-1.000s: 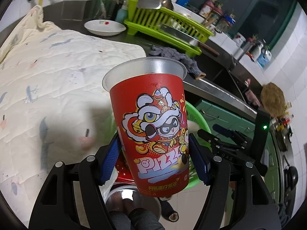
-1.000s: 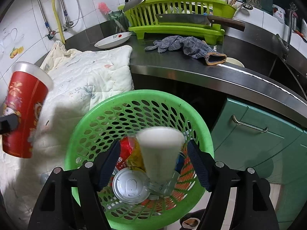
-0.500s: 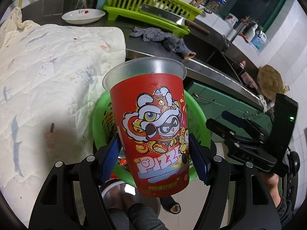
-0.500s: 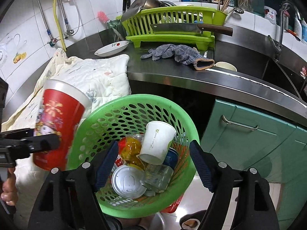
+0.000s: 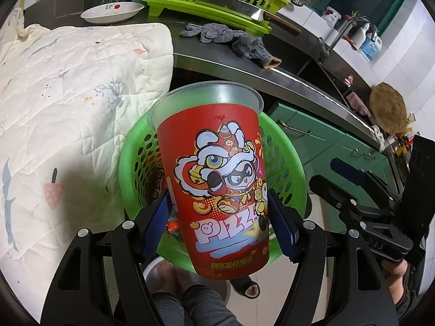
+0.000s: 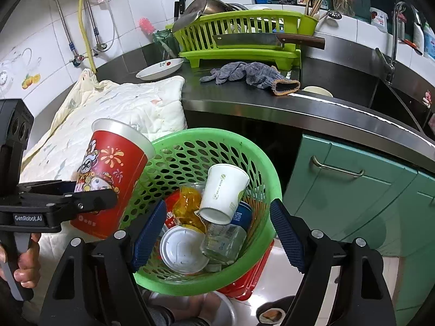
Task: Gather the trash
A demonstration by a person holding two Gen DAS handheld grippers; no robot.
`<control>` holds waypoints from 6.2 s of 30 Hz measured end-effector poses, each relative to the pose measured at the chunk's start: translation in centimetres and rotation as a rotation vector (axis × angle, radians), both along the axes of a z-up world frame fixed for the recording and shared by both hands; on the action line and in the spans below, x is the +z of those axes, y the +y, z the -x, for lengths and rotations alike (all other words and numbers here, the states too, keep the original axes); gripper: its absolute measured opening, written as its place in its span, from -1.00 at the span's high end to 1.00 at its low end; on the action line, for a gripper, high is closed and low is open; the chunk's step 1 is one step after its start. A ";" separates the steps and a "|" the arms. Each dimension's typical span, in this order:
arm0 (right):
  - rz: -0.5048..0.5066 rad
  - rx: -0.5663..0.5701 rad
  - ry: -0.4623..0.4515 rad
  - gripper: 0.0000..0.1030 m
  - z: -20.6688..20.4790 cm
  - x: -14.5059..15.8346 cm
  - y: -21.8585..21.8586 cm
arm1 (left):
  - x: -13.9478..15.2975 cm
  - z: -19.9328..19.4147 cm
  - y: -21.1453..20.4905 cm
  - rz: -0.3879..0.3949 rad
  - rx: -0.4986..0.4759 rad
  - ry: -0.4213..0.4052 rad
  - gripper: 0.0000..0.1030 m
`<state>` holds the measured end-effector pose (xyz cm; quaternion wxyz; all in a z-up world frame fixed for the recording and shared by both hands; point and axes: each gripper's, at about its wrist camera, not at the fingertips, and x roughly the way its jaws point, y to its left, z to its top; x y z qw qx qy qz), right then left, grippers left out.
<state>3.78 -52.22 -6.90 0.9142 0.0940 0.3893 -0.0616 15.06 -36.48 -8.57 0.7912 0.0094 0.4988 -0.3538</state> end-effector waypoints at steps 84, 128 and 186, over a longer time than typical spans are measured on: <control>0.031 0.085 -0.222 -0.82 8.5 8.5 19.0 | 11.2 12.3 26.7 0.020 0.403 -0.533 -0.90; 0.098 0.057 -0.329 -0.85 11.0 10.0 20.6 | 11.7 15.1 26.9 -0.039 0.473 -0.650 -0.90; 0.169 0.066 -0.329 -0.86 10.2 8.9 23.0 | 11.4 15.2 27.2 -0.030 0.493 -0.645 -0.90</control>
